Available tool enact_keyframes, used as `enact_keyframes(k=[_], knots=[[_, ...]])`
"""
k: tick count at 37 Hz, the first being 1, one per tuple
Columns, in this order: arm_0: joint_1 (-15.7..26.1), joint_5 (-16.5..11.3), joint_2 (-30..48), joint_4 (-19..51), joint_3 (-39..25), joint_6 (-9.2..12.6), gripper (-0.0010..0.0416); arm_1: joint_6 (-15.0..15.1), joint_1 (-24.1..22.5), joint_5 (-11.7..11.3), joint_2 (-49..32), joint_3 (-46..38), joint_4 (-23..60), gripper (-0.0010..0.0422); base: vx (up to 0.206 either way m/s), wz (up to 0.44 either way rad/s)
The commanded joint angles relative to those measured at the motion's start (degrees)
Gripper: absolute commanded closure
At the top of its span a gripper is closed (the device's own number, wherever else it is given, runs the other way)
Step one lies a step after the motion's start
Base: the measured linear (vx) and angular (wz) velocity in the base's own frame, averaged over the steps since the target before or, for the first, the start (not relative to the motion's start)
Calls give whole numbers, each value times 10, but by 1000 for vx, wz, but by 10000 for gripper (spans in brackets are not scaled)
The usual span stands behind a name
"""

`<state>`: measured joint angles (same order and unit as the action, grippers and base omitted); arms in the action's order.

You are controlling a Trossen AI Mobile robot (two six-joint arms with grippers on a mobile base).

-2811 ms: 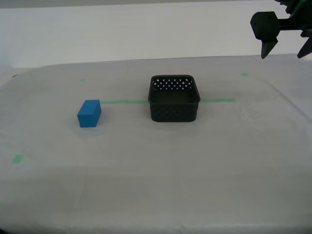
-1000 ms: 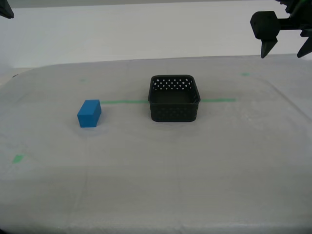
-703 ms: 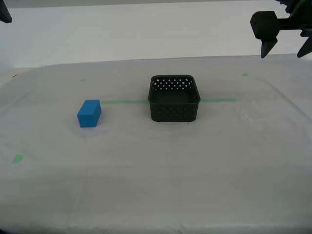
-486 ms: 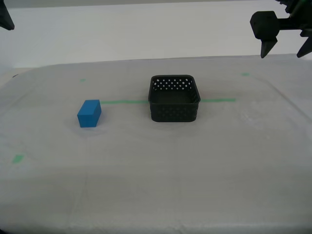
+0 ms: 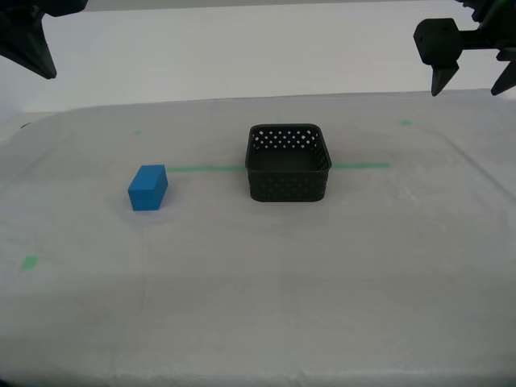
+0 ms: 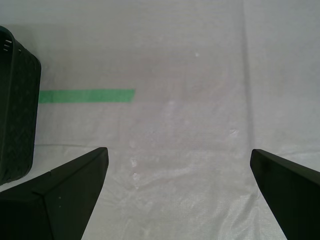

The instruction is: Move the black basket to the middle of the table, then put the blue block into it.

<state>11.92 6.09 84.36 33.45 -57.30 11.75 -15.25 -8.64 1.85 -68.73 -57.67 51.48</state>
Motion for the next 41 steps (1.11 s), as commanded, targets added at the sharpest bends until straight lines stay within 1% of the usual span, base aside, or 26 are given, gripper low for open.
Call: enact_keyframes(k=[1,4,7,16,23,32,35,38,41], knots=[[1,2,0,0,-1,0,7,-19,-11,3,-14,0,-7,412,0,0],[1,2,0,-1,-1,0,7,-40,-21,3,-25,0,-8,412,0,0],[1,2,0,-1,-1,0,7,-51,-32,2,-36,0,-10,412,0,0],[1,2,0,-1,-1,0,7,-50,-48,3,-68,0,-23,412,0,0],[1,2,0,-1,-1,0,7,-65,-54,3,-98,0,-24,412,0,0],[1,2,0,-1,-1,0,7,-64,-60,4,-140,-6,-33,411,0,0],[1,2,0,-1,-1,0,7,-64,-63,4,-151,-11,-35,401,0,0],[1,2,0,-1,-1,0,7,-63,-66,4,-160,-16,-37,379,0,0],[1,2,0,-1,-1,0,7,-55,-68,3,-170,-22,-39,351,0,0]])
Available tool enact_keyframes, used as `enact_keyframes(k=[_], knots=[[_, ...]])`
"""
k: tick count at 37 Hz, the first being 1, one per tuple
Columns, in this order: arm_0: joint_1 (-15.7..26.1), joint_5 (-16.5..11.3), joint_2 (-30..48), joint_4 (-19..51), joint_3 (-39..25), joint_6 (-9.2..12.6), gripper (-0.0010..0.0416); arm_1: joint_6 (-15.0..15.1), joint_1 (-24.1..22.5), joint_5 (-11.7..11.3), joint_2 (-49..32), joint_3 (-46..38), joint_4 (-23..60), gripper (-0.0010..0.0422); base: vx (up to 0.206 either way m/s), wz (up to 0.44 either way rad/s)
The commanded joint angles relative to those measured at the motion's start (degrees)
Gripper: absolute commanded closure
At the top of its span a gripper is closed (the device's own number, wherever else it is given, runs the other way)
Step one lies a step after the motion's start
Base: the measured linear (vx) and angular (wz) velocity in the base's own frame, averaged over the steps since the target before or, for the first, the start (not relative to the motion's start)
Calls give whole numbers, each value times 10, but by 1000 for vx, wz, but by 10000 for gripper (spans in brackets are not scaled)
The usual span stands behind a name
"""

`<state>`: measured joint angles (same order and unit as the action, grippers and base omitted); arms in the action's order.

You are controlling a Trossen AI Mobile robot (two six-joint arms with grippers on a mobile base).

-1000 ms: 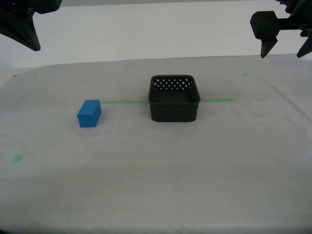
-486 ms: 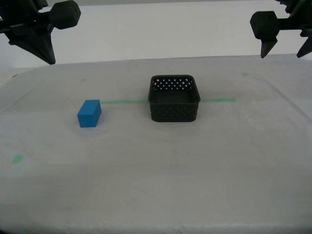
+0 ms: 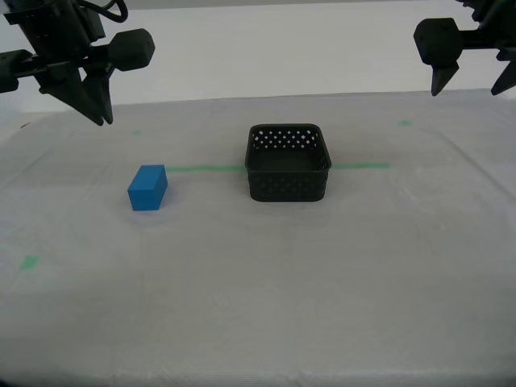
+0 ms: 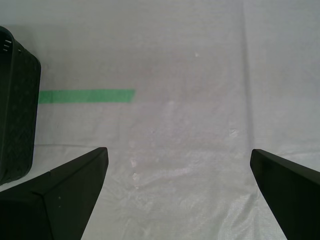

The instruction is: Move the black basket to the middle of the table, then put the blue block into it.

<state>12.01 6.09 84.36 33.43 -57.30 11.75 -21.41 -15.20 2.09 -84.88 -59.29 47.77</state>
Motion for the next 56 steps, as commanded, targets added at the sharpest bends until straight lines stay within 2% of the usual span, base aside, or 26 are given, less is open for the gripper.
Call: enact_keyframes(k=[1,4,21,35,39,48,56], knots=[[0,2,0,0,-1,0,7,10,-3,1,-12,-9,-2,342,0,0],[0,2,0,-1,-1,0,7,19,-3,1,-22,-17,-2,311,0,0],[0,2,0,0,-1,0,7,26,-4,1,-30,-25,-11,133,0,0],[0,2,0,-1,-1,0,7,21,-4,1,-30,-25,-16,8,0,0],[0,2,0,0,-1,0,7,21,-4,2,-30,-25,-16,21,0,0],[0,2,0,0,-1,0,7,27,-9,-2,-30,-25,-16,10,0,0],[0,2,0,0,-1,0,7,28,-10,-19,-30,-25,-16,11,0,0]])
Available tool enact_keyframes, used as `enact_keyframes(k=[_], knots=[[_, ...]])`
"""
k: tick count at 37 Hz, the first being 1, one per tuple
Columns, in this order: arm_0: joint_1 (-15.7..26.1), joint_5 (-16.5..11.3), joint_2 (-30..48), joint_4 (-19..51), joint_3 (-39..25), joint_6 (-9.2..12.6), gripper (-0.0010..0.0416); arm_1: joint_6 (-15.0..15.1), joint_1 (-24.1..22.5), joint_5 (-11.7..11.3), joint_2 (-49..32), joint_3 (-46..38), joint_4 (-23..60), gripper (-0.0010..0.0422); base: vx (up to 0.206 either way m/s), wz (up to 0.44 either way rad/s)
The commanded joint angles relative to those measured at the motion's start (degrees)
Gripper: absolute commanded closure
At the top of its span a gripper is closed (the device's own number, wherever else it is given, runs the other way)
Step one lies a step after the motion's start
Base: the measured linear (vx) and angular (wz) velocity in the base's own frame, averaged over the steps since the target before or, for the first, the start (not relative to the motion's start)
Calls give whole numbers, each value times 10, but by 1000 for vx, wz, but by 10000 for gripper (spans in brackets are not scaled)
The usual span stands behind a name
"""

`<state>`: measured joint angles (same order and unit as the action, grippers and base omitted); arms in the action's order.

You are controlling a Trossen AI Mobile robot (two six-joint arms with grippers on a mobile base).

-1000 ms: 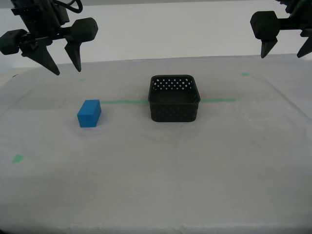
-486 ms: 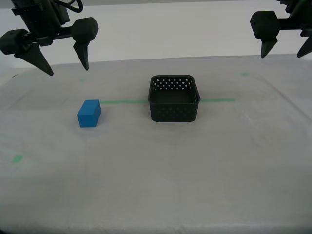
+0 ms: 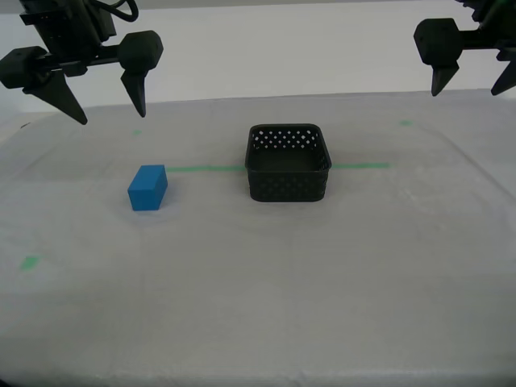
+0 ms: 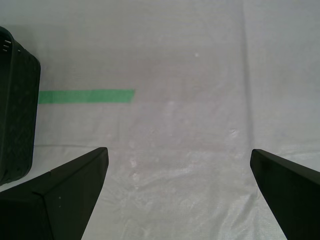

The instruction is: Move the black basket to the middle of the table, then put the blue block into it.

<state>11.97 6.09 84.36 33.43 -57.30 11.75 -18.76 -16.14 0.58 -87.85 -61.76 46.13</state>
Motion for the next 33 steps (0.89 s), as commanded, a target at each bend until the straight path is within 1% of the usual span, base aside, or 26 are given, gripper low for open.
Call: enact_keyframes(k=[1,4,9,11,15,21,26,33], knots=[[0,2,0,0,-1,0,7,4,-1,-8,0,0,0,11,0,0],[0,2,0,-1,-1,0,7,11,-4,-16,0,0,0,11,0,0],[0,2,0,-1,-1,0,7,16,-7,-17,0,3,-6,11,0,0],[0,2,0,-1,-1,0,7,13,-8,-17,0,10,-21,11,0,0],[0,2,0,-1,-1,0,7,-4,-8,-11,0,25,-36,11,0,0],[0,2,0,-1,-1,0,7,-4,-9,-12,0,38,-45,11,0,0],[0,2,0,-1,-1,0,7,-4,-9,-19,0,40,-55,11,0,0],[0,2,0,-1,-1,0,7,-3,-9,-16,0,42,-72,11,0,0]])
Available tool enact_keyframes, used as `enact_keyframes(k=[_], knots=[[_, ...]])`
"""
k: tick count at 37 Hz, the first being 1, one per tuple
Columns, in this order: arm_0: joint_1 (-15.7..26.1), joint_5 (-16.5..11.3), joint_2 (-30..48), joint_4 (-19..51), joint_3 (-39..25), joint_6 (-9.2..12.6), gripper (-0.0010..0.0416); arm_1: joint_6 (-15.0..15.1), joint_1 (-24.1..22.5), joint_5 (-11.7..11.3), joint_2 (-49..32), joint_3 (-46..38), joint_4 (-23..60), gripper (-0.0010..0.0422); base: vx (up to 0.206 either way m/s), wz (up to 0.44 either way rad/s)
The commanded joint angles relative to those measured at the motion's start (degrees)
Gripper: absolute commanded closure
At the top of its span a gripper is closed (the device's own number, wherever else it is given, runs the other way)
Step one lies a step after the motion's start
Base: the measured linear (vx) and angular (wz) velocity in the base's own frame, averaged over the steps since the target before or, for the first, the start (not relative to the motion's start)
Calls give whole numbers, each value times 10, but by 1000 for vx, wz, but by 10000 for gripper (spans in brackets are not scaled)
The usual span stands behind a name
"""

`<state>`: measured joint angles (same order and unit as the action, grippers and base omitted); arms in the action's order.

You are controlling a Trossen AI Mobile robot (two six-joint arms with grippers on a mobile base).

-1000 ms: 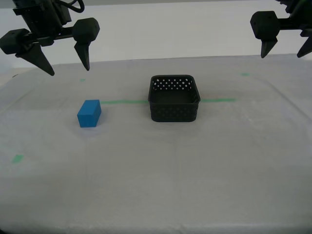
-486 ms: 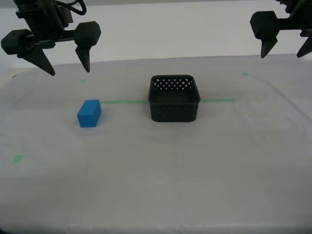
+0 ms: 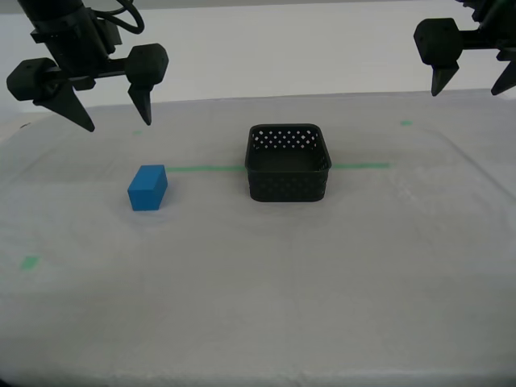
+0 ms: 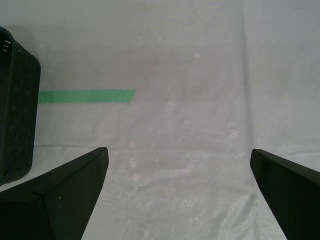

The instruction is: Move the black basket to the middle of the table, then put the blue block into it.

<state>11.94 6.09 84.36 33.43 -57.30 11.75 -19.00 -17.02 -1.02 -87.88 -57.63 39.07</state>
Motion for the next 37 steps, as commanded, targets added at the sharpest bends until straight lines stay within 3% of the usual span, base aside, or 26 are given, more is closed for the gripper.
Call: enact_keyframes(k=[1,8,18,37], knots=[[0,2,0,0,-1,0,7,0,-1,0,0,0,-1,11,0,0],[0,2,0,0,-1,0,7,6,-1,0,-6,10,-20,11,0,0],[0,2,0,-1,-1,0,7,6,-1,33,-85,10,-39,11,0,0],[0,2,0,-2,-1,0,7,6,-3,41,-182,-11,-76,11,0,0]])
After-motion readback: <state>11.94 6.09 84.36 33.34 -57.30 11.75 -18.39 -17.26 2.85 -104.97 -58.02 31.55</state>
